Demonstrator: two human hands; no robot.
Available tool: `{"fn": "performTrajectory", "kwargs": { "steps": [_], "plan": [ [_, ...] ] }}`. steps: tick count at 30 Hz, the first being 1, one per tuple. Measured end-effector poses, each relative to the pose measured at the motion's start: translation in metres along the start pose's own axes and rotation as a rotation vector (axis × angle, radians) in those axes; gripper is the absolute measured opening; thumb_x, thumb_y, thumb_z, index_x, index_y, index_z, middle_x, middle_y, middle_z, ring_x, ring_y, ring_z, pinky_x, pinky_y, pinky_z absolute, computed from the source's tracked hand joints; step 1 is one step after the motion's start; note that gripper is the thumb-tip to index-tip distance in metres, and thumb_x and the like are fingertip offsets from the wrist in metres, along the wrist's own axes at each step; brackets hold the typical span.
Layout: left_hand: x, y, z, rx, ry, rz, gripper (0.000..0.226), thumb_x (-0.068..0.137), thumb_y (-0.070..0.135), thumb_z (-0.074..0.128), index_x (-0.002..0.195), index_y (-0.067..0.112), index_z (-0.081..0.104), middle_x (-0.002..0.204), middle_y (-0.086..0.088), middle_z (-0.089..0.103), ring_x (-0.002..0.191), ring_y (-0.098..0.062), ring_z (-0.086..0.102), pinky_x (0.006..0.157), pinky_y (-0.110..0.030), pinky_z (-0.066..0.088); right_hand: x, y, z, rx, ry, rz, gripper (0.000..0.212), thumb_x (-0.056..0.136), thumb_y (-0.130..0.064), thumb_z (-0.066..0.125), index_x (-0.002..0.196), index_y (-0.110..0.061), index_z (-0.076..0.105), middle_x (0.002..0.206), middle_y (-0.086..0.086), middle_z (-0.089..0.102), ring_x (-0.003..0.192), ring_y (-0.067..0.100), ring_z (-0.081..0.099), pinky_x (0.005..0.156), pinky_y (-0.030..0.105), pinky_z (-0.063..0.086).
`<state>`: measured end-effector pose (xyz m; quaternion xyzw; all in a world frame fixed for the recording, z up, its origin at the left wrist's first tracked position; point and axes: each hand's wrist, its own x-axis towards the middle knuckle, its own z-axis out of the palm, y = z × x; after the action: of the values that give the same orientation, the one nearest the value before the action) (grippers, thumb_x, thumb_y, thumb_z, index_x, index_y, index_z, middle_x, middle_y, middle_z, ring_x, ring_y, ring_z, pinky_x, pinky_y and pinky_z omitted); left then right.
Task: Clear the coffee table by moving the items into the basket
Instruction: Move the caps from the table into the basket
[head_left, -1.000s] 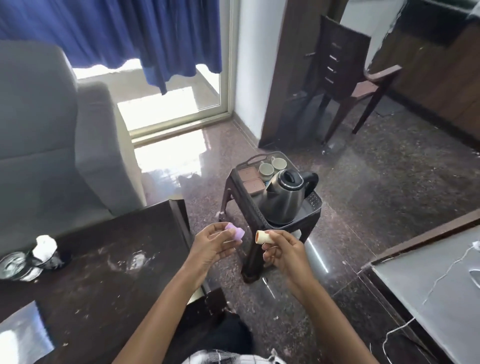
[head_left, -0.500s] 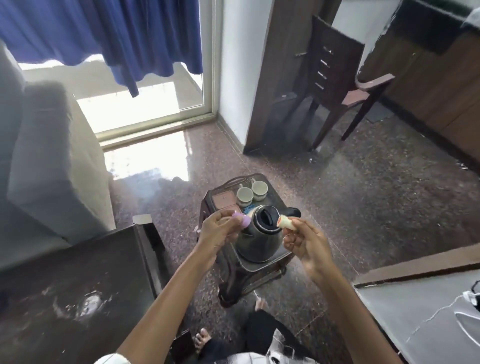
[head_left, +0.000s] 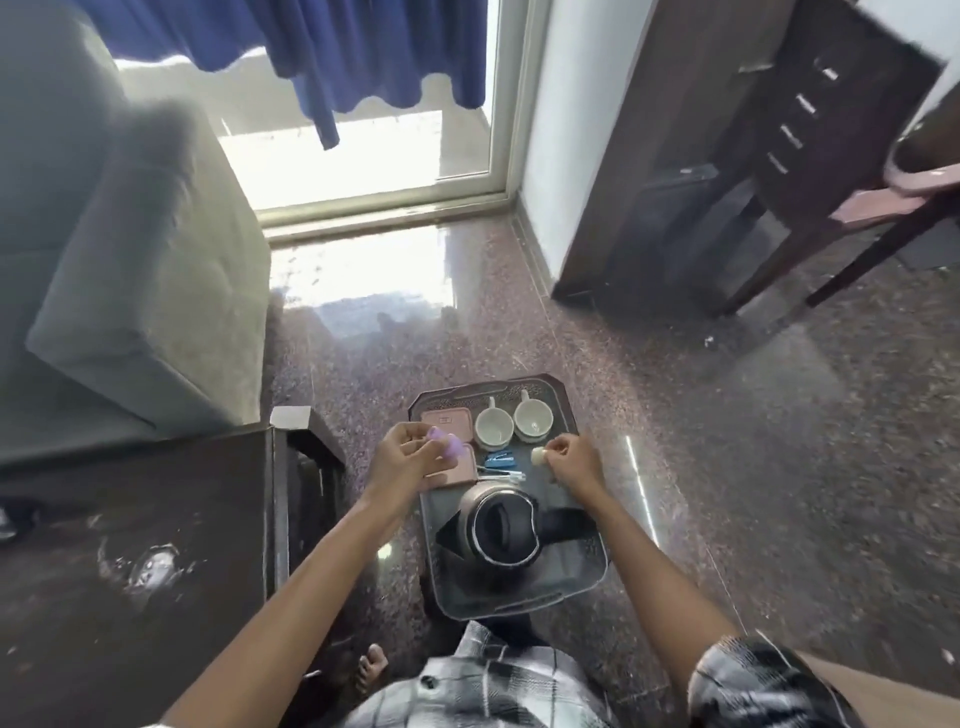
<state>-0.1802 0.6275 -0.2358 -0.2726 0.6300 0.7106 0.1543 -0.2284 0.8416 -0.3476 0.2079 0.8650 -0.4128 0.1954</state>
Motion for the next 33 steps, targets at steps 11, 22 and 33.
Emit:
{"fn": "performTrajectory", "kwargs": {
  "steps": [11, 22, 33],
  "plan": [
    [-0.003, -0.011, 0.019, 0.048, 0.126, -0.003, 0.014, 0.086, 0.013, 0.064, 0.099, 0.015, 0.059, 0.09, -0.004, 0.065, 0.066, -0.004, 0.059, 0.051, -0.015, 0.046, 0.067, 0.025, 0.049, -0.363, -0.153, 0.135, 0.033, 0.082, -0.019, 0.056, 0.113, -0.007, 0.06, 0.121, 0.017, 0.063, 0.11, 0.034, 0.06, 0.084, 0.036, 0.049],
    [-0.003, -0.03, 0.021, 0.157, 0.17, -0.063, 0.017, 0.082, 0.013, 0.069, 0.096, 0.019, 0.062, 0.09, 0.001, 0.066, 0.078, -0.013, 0.06, 0.048, -0.011, 0.043, 0.049, 0.005, 0.02, -0.001, -0.185, 0.137, 0.008, 0.07, -0.007, 0.062, 0.078, -0.007, 0.063, 0.082, 0.013, 0.069, 0.061, 0.023, 0.065, 0.056, 0.029, 0.058],
    [0.017, -0.029, 0.048, 0.836, 0.122, 0.145, 0.019, 0.081, 0.031, 0.07, 0.097, 0.021, 0.068, 0.099, 0.003, 0.068, 0.08, -0.016, 0.065, 0.077, -0.032, 0.054, -0.052, -0.052, -0.008, 0.46, -0.47, -0.036, 0.005, 0.081, 0.001, 0.065, 0.083, -0.003, 0.061, 0.062, 0.007, 0.062, 0.04, 0.004, 0.057, 0.043, 0.015, 0.046]
  ]
}}
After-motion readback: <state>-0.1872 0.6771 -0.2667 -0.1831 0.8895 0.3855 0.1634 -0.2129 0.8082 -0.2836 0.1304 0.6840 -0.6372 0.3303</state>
